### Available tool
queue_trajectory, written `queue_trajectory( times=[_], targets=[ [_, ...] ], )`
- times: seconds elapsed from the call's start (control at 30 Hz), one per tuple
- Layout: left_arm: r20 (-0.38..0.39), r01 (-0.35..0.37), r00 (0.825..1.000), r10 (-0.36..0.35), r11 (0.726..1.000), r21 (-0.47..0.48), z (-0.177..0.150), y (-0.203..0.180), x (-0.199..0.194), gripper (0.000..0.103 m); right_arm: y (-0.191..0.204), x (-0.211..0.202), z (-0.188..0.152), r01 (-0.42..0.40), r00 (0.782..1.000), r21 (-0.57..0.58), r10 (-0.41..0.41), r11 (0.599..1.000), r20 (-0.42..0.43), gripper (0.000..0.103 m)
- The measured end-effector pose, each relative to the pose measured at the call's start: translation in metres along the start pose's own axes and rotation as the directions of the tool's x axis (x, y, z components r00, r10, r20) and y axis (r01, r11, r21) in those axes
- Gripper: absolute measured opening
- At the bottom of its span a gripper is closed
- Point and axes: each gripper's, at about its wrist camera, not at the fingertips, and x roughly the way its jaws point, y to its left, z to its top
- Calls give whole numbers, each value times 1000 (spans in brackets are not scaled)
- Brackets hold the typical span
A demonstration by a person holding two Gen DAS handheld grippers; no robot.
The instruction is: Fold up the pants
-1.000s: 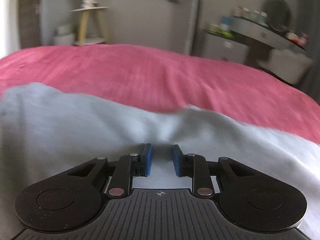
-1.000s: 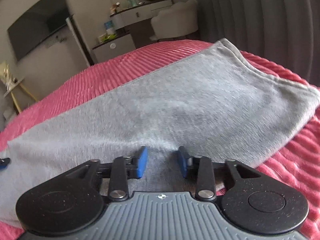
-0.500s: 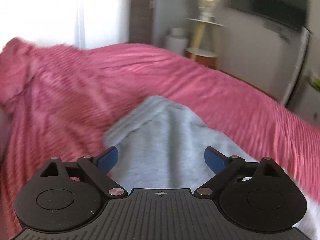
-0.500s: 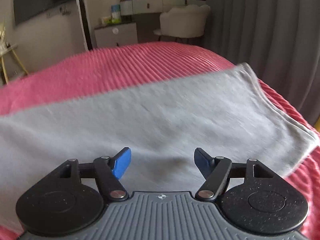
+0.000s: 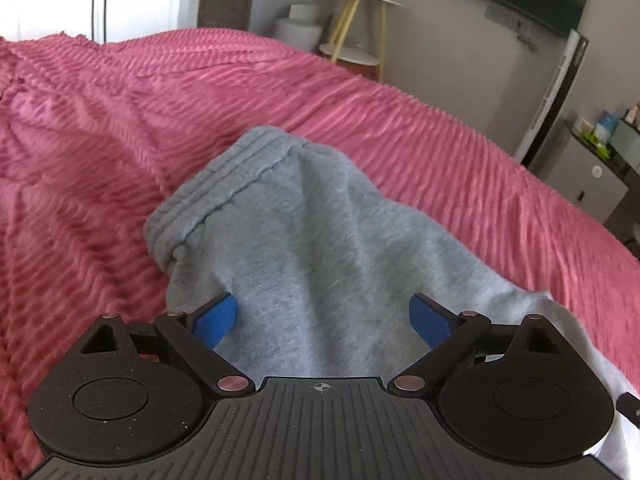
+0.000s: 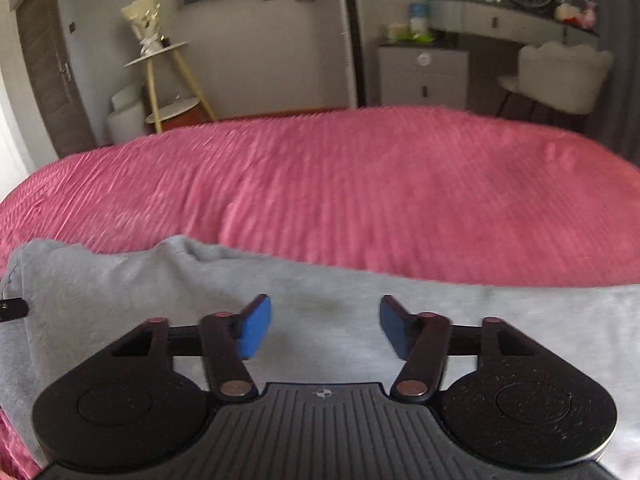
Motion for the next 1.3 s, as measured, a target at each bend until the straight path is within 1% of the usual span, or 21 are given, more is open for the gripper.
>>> queue_trajectory(
  times=[0.03, 0.13, 0.2, 0.27, 0.3, 0.33, 0.37, 0.4, 0.43, 0.47, 0.53, 0.6, 0.67, 0.73, 0.8, 0.83, 0.87, 0.97, 1.07, 1.23, 1.3],
  targets=[
    [-1, -9, 1000, 9, 1000, 9, -1, -1, 3, 97, 5, 7, 2, -24, 1000, 11, 24, 1000, -16, 38],
    [-10, -24, 1000, 25, 999, 45, -1, -2, 9, 97, 19, 18, 11, -97, 995, 32, 97, 995, 2, 38],
    [-11, -40, 999, 41, 998, 38, 3, 5, 15, 97, 27, 27, 13, -121, 993, 1, 121, 993, 2, 38],
    [-24, -50, 998, 50, 999, 11, 6, 14, 15, 97, 34, 42, 7, -140, 989, -65, 135, 988, -67, 37],
    [-25, -52, 998, 52, 999, -2, 8, 18, 16, 97, 37, 46, 5, -116, 992, -127, 107, 985, -73, 25],
    [-25, -49, 998, 49, 999, -14, 9, 20, 16, 97, 40, 47, 3, -62, 997, -200, 53, 978, -53, 19],
    [-23, -44, 999, 43, 999, -22, 10, 22, 15, 97, 40, 48, 6, 17, 1000, -229, -22, 973, -18, 19],
    [-20, -36, 999, 35, 999, -27, 10, 22, 13, 97, 37, 47, 11, 90, 996, -215, -90, 972, 10, 19],
    [-17, -24, 1000, 24, 999, -31, 11, 22, 12, 97, 34, 46, 15, 132, 991, -182, -130, 974, 24, 22],
    [-16, -13, 1000, 12, 999, -29, 11, 22, 12, 97, 31, 41, 20, 111, 994, -122, -109, 986, 23, 22],
    [-18, -11, 1000, 11, 1000, -26, 12, 22, 12, 97, 35, 30, 20, -35, 999, -62, 35, 997, 12, 22],
    [-24, -7, 1000, 7, 1000, -17, 12, 21, 13, 97, 52, 26, 14, -150, 989, -83, 149, 985, -22, 22],
    [-29, -4, 1000, 3, 1000, -17, 11, 22, 13, 97, 69, 33, 8, -219, 975, -131, 211, 967, -73, 22],
    [-26, -3, 1000, 2, 1000, -16, 10, 22, 13, 97, 78, 47, 6, -209, 975, -177, 192, 962, -107, 21],
    [-27, 0, 1000, 0, 1000, -10, 10, 21, 14, 97, 79, 66, 13, -156, 984, -180, 137, 971, -113, 15],
    [-26, -4, 1000, 4, 1000, -6, 9, 21, 14, 97, 74, 71, 18, -137, 988, -155, 123, 978, -96, 12],
    [-26, -9, 1000, 9, 1000, 5, 9, 20, 15, 97, 72, 75, 23, -103, 993, -124, 94, 987, -74, 11],
    [-34, -27, 999, 28, 999, 28, 8, 17, 20, 97, 78, 66, 29, -29, 999, -93, 27, 995, -22, 13],
    [-36, -30, 999, 32, 999, 41, 8, 16, 21, 97, 76, 51, 27, -61, 998, -118, 60, 991, -10, 16],
    [-38, -42, 998, 44, 997, 59, 6, 15, 23, 97, 76, 47, 19, -137, 988, -123, 127, 983, -90, 16],
    [-36, -50, 998, 52, 996, 71, 5, 13, 24, 97, 79, 56, 14, -138, 983, -157, 116, 978, -143, 16]
  ],
)
